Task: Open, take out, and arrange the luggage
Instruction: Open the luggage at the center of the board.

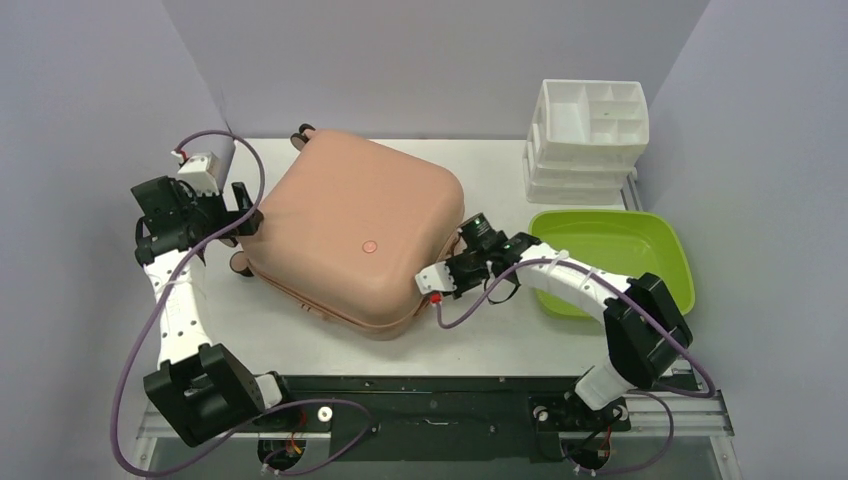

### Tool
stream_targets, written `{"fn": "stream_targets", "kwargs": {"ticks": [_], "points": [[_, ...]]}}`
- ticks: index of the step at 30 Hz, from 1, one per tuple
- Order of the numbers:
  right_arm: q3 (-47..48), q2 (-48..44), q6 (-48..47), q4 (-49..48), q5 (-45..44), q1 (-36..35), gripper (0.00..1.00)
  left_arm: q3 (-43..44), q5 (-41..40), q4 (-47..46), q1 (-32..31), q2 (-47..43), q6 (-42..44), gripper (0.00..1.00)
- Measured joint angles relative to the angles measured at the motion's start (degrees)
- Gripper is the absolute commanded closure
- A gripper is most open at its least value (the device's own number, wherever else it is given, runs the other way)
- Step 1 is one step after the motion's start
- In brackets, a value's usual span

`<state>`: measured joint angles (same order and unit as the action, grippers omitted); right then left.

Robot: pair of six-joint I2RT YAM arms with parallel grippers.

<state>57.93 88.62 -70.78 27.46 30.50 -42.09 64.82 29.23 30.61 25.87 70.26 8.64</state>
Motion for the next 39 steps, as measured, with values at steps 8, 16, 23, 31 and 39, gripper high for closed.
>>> {"fn": "stream_targets", "kwargs": {"ticks": [8, 16, 23, 31, 39], "points": [[8.6, 1.0, -0.1, 3.5, -3.3, 12.5, 0.47, 4.9, 1.0, -1.1, 0.2, 7.2, -0.9, 0.04], [6.2, -7.2, 19.6, -0.5, -3.5, 12.3, 0.45, 10.8, 4.5, -6.3, 0.2, 19.1, -2.3, 0.04], [0.2, -10.6, 37.2, -8.7, -3.3, 9.2, 0.44, 16.2, 11.0, -6.3, 0.4, 30.7, -2.1, 0.04], [-0.7, -5.8, 53.6, -16.3, -4.4, 9.4, 0.44, 12.9, 17.6, -8.0, 0.3, 31.0, -0.7, 0.01], [1.3, -2.2, 62.1, -14.8, -2.1, 17.7, 0.43, 1.8, 12.4, -14.1, -3.9, 19.3, 1.4, 0.02]]}}
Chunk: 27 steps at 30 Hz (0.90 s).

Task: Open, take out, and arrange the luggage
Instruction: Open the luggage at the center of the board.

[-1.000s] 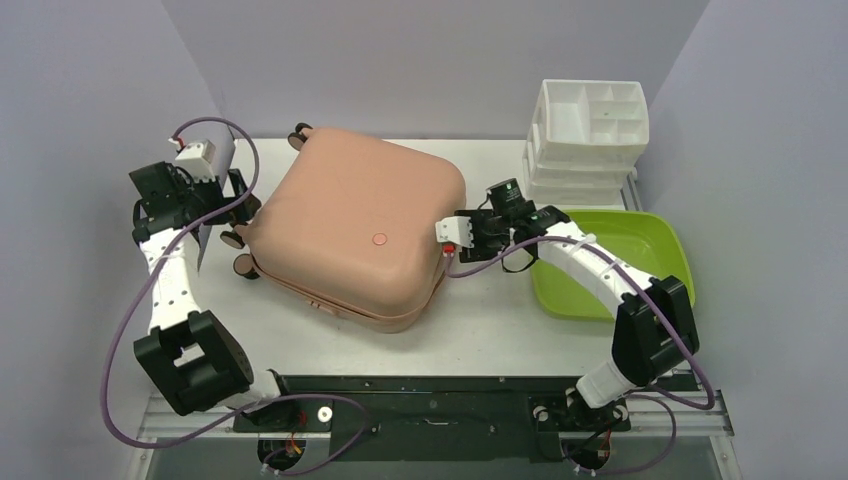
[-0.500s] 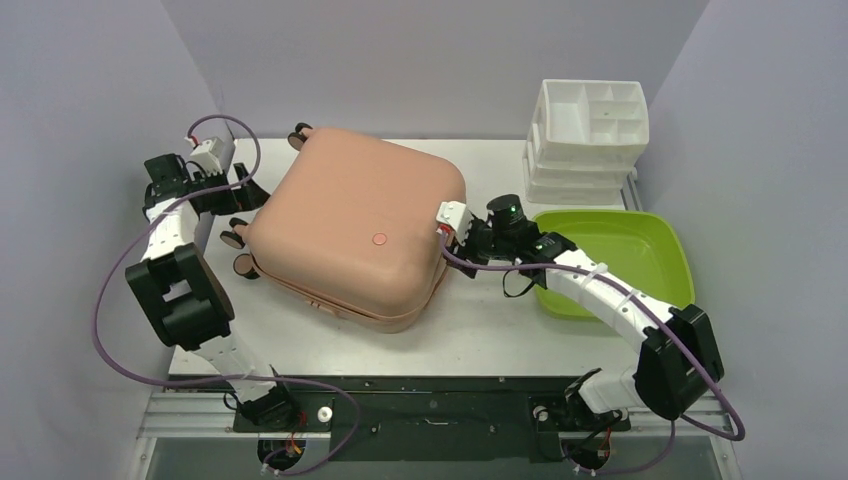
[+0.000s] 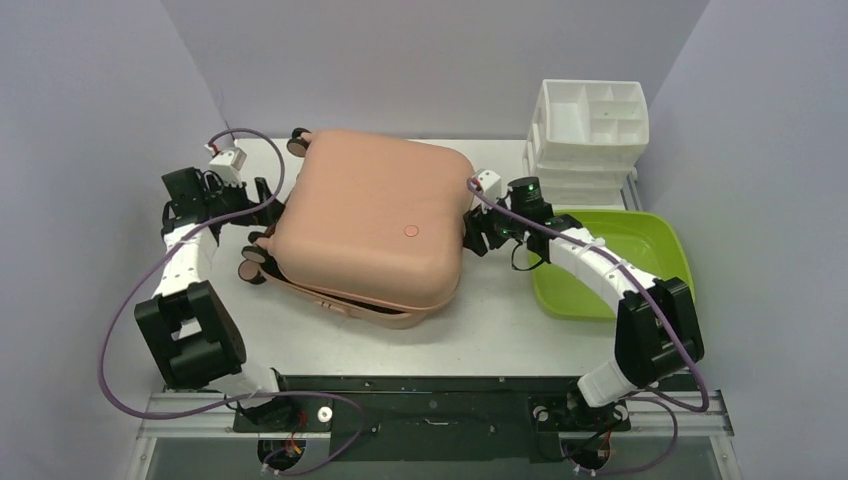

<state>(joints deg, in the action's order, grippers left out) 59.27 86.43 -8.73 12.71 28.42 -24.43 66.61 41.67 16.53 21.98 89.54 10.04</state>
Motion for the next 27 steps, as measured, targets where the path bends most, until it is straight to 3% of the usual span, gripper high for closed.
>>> {"fn": "stream_targets", "kwargs": {"ticks": [9, 13, 17, 20, 26, 27], "points": [[5.1, 5.5, 1.9, 0.5, 2.4, 8.3, 0.41, -6.6, -2.1, -4.0, -4.8, -9.7, -5.1, 0.04], [5.1, 5.5, 3.1, 0.2, 6.6, 8.7, 0.41, -6.0, 4.7, -5.6, -7.0, -12.5, -10.1, 0.04], [4.4, 5.8, 10.5, -4.6, 14.1, 7.8, 0.4, -3.1, 7.9, -5.7, -8.8, -11.8, -13.7, 0.04], [2.5, 5.8, 20.9, -15.1, 19.2, 8.1, 0.4, -0.2, 10.1, -5.5, -8.8, -11.0, -16.3, 0.04], [0.9, 7.3, 47.8, -48.9, 26.1, 6.5, 0.38, 4.3, 12.6, -4.0, -7.3, -11.0, -17.5, 0.04], [0.9, 8.1, 52.0, -54.7, 26.6, 6.3, 0.32, 5.2, 12.8, -3.0, -6.9, -11.2, -16.9, 0.04]]}}
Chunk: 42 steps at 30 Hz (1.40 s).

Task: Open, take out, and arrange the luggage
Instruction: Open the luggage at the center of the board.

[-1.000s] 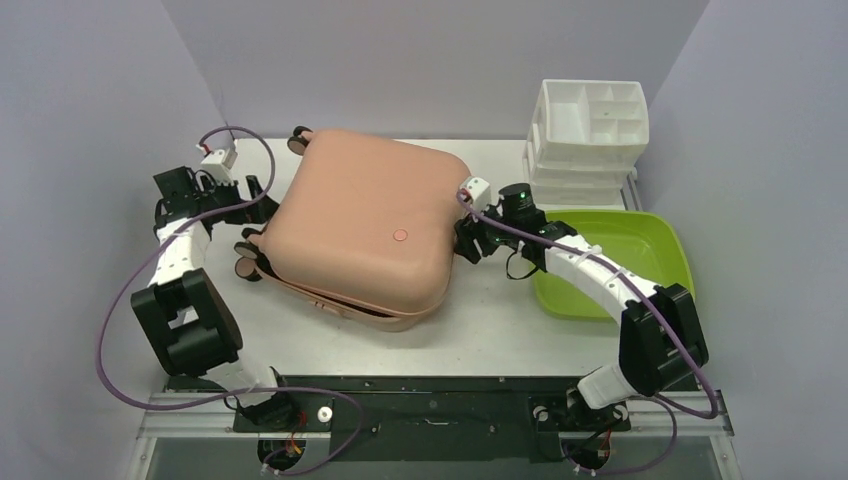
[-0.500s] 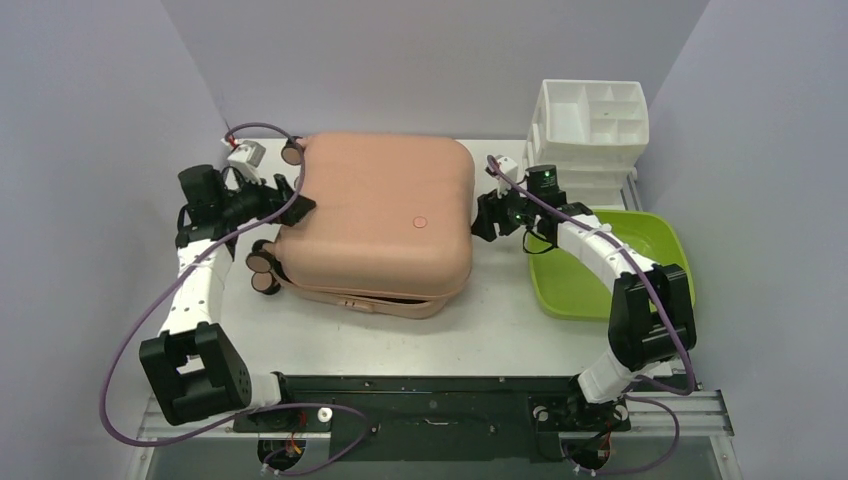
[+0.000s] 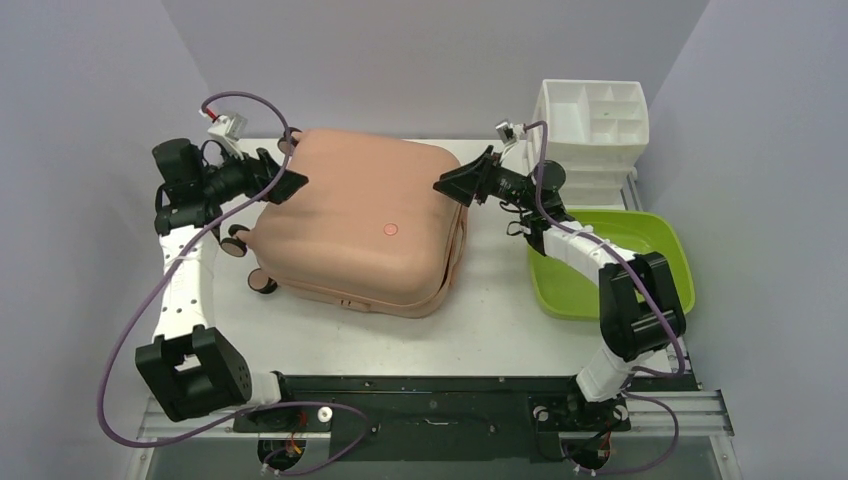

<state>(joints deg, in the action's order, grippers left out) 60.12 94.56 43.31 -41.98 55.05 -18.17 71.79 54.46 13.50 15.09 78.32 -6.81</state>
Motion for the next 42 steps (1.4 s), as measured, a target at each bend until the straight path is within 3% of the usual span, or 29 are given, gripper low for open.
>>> {"fn": "stream_targets", "kwargs": {"ticks": [3, 6, 7, 9, 11, 13, 18, 25, 31, 38, 42], "points": [[0.0, 2.8, 9.7, -14.7, 1.6, -0.2, 0.23, 2.4, 0.3, 4.6, 1.1, -1.3, 5.2, 0.04], [-1.2, 2.5, 7.9, -16.8, 3.5, 0.1, 0.18, 4.3, 0.2, 12.2, 1.9, -3.7, 14.8, 0.04], [-1.5, 1.3, 3.8, -12.9, 3.7, 0.2, 0.18, 4.6, 0.0, 14.8, 2.2, -4.6, 18.5, 0.04], [-0.5, -2.9, -13.0, 4.6, 0.3, -0.7, 0.17, 4.7, -0.3, 20.6, 2.8, -6.5, 26.6, 0.04], [2.2, -7.5, -32.6, 23.8, -7.8, -3.5, 0.16, 4.3, -0.9, 27.0, 3.6, -8.5, 35.8, 0.04], [2.7, -12.9, -48.5, 35.8, -16.3, -9.2, 0.16, 2.8, -1.9, 32.0, 3.9, -10.7, 43.5, 0.04], [-4.9, -27.6, -71.3, 45.3, -29.4, -20.9, 0.15, -3.5, -3.8, 38.8, 3.6, -17.8, 54.2, 0.04], [-14.4, -32.8, -92.4, 49.5, -44.5, -38.9, 0.13, -8.0, -5.9, 38.6, 3.8, -26.1, 54.1, 0.04], [-19.3, -32.4, -101.7, 47.3, -53.8, -48.6, 0.12, -9.7, -5.7, 36.8, 8.3, -28.0, 49.0, 0.04], [-25.3, -22.0, -109.1, 30.4, -65.9, -60.3, 0.11, -15.9, -4.4, 31.6, 11.6, -29.6, 40.0, 0.04], [-28.2, -12.3, -113.2, 19.9, -72.6, -62.5, 0.1, -17.2, -3.0, 28.6, 11.7, -31.3, 34.6, 0.04]]}}
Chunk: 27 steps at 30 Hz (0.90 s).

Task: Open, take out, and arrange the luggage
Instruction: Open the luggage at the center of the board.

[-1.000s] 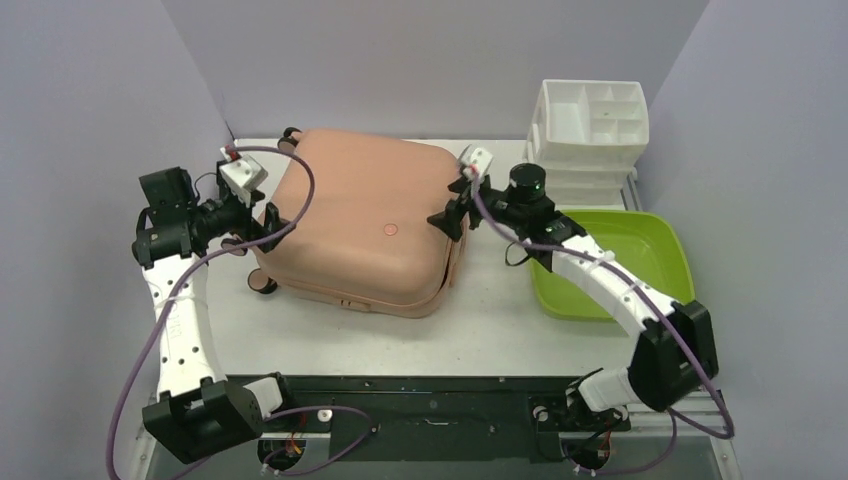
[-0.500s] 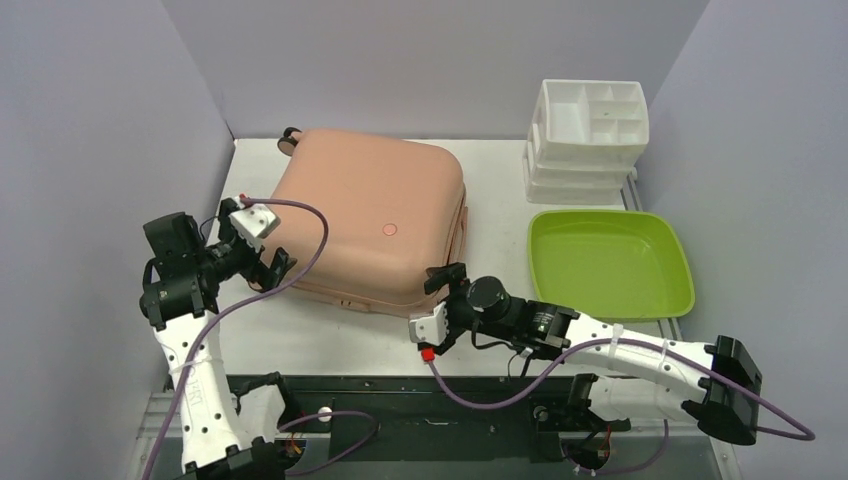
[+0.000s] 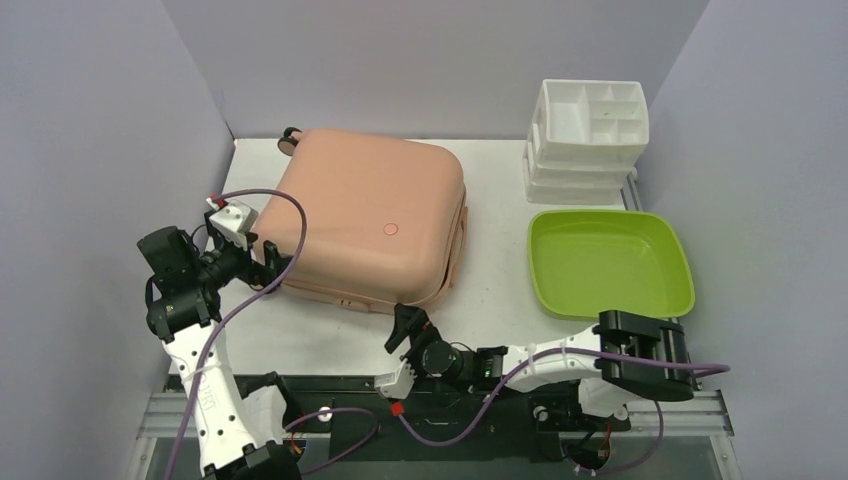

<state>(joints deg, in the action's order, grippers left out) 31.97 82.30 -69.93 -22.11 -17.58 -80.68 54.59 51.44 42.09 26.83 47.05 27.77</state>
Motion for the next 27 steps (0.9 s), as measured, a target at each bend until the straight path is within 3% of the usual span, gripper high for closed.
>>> {"fn": "stream_targets", "kwargs": {"ticks": [5, 8, 18, 27], "points": [[0.0, 5.5, -3.7, -12.8, -6.8, -1.1, 0.11, 0.0, 2.1, -3.7, 1.2, -1.3, -4.2, 0.04], [1.6, 5.1, -4.6, -15.2, -8.8, -0.9, 0.12, 0.0, 3.0, -4.7, 2.2, -1.2, -5.2, 0.04], [16.7, -3.9, 3.2, -5.7, -7.0, 7.5, 0.13, 0.3, 4.6, -5.0, 3.1, -0.8, -6.2, 0.04], [25.4, 0.5, 4.6, -0.3, -4.9, 16.7, 0.12, 4.1, 2.9, -2.4, 3.3, -0.2, -4.9, 0.04]]}}
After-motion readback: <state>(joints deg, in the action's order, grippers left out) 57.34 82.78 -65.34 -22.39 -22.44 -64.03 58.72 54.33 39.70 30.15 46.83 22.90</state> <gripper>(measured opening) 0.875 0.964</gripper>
